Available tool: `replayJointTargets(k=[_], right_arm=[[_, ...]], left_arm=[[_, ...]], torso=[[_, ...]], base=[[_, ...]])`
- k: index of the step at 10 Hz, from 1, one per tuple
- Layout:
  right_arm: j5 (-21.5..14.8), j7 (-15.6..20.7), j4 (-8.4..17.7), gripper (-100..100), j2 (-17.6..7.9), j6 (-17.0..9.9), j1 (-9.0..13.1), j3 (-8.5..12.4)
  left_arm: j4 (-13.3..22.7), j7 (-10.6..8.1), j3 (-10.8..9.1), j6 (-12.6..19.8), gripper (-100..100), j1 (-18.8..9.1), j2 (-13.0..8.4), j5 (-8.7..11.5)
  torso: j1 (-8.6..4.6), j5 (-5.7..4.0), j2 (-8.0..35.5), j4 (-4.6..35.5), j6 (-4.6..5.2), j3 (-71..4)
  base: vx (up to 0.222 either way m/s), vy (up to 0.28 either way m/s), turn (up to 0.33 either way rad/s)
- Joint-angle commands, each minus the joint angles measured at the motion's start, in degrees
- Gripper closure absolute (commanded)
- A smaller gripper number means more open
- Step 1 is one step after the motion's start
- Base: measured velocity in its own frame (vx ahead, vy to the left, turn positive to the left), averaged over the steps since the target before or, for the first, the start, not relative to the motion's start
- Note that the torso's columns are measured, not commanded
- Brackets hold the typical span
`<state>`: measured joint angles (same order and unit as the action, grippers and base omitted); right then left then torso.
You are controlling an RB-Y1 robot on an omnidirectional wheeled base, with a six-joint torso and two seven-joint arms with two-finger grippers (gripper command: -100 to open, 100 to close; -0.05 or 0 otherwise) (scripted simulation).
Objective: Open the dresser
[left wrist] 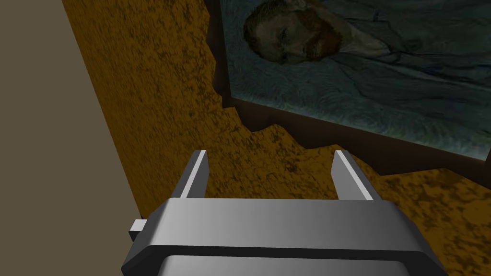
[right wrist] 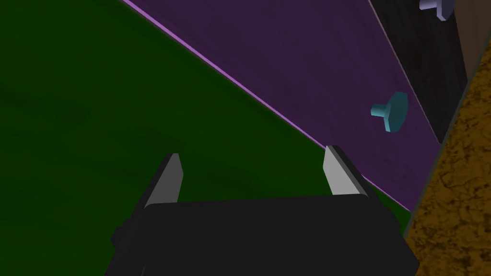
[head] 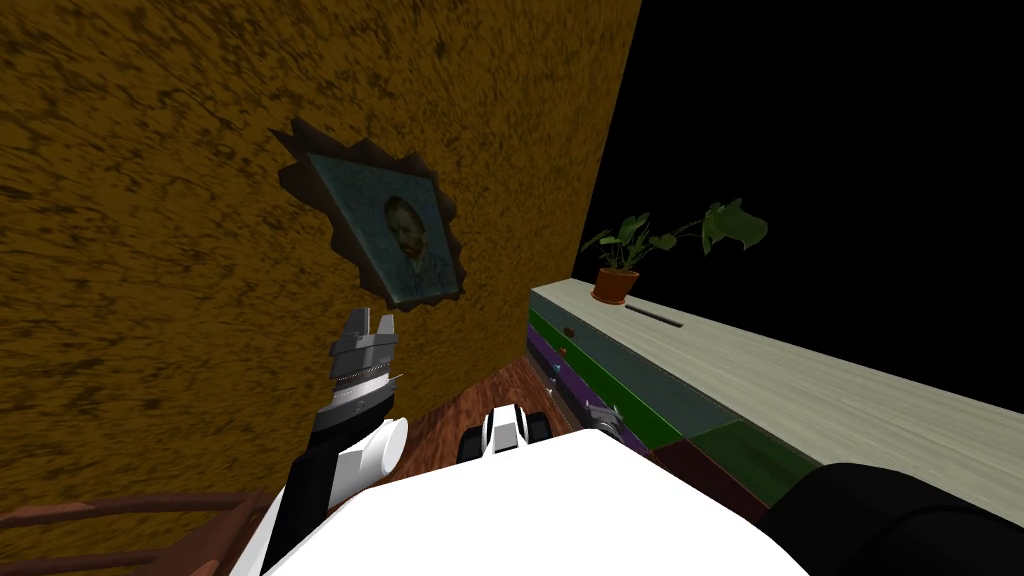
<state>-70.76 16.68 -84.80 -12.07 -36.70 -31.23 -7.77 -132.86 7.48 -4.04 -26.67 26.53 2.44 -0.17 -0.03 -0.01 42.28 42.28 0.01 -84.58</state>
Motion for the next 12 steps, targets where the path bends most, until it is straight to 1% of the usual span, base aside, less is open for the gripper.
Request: replayJointTargets(k=[1,2,3,4,5,6,7,8,9,10,11,12], right_arm=[[-3.65,1.37,1.77,-100,0.43,-4.17,-0.04,-0.74],[-6.35,2.33,3.50,-100,0.68,-5.96,0.03,-1.25],[-6.37,2.33,3.50,-100,0.68,-6.98,0.03,-1.25],[-8.94,3.28,5.15,-100,0.99,-9.03,0.12,-1.75],[-8.94,3.28,5.15,-100,0.99,-9.68,0.12,-1.75],[-11.20,4.22,6.72,-100,1.36,-11.86,0.22,-2.23],[-11.37,4.22,6.72,-100,1.36,-12.25,0.22,-2.23],[-13.66,5.15,8.22,-100,1.78,-14.50,0.34,-2.70],[-13.66,5.15,8.22,-100,1.78,-14.70,0.34,-2.70],[-15.80,6.05,9.63,-100,2.27,-17.01,0.46,-3.14],[-17.68,6.92,10.93,-100,2.81,-18.54,0.59,-3.57],[-17.80,6.92,10.93,-100,2.81,-19.18,0.59,-3.57]], left_arm=[[0.00,0.00,0.00,0.00,0,0.00,0.00,0.00],[0.00,0.00,0.00,0.00,0,0.00,0.00,0.00],[0.00,0.00,0.00,0.00,0,0.00,0.00,0.00],[0.00,0.00,0.00,0.00,0,0.00,0.00,0.00],[0.00,0.00,0.00,0.00,0,0.00,0.00,0.00],[0.00,0.00,0.00,0.00,0,0.00,0.00,0.00],[0.00,0.00,0.00,0.00,0,0.00,0.00,0.00],[0.00,0.00,0.00,0.00,0,0.00,0.00,0.00],[0.00,0.00,0.00,0.00,0,0.00,0.00,0.00],[0.00,0.00,0.00,0.00,0,0.00,0.00,0.00],[0.00,0.00,0.00,0.00,0,0.00,0.00,0.00],[0.00,0.00,0.00,0.00,0,0.00,0.00,0.00]], torso=[[0.04,0.00,-0.07,-0.01,-0.02,-0.03],[0.04,0.01,0.03,0.00,0.01,0.01],[0.02,0.00,0.04,0.02,-0.01,0.03],[0.01,0.01,0.06,0.02,0.00,0.04],[0.01,0.00,-0.03,0.00,-0.01,-0.01],[0.01,0.00,0.00,0.00,0.00,0.00],[0.01,0.00,-0.02,0.00,-0.01,0.00],[0.02,0.00,0.00,0.00,0.00,0.00],[0.06,0.01,-0.01,0.00,-0.01,0.00],[0.04,0.01,0.03,0.01,0.01,0.02],[0.04,0.01,0.00,0.00,-0.01,0.01],[0.02,0.00,-0.11,-0.02,-0.01,-0.06]], base=[[0.070,0.017,0.047],[0.065,0.012,0.084],[0.060,0.009,0.053],[0.081,0.005,0.082],[0.069,0.001,0.054],[0.075,-0.001,0.097],[0.072,-0.003,0.054],[0.076,0.007,0.101],[0.065,0.001,0.048],[0.075,0.001,0.092],[0.115,-0.003,0.144],[0.099,-0.020,0.048]])
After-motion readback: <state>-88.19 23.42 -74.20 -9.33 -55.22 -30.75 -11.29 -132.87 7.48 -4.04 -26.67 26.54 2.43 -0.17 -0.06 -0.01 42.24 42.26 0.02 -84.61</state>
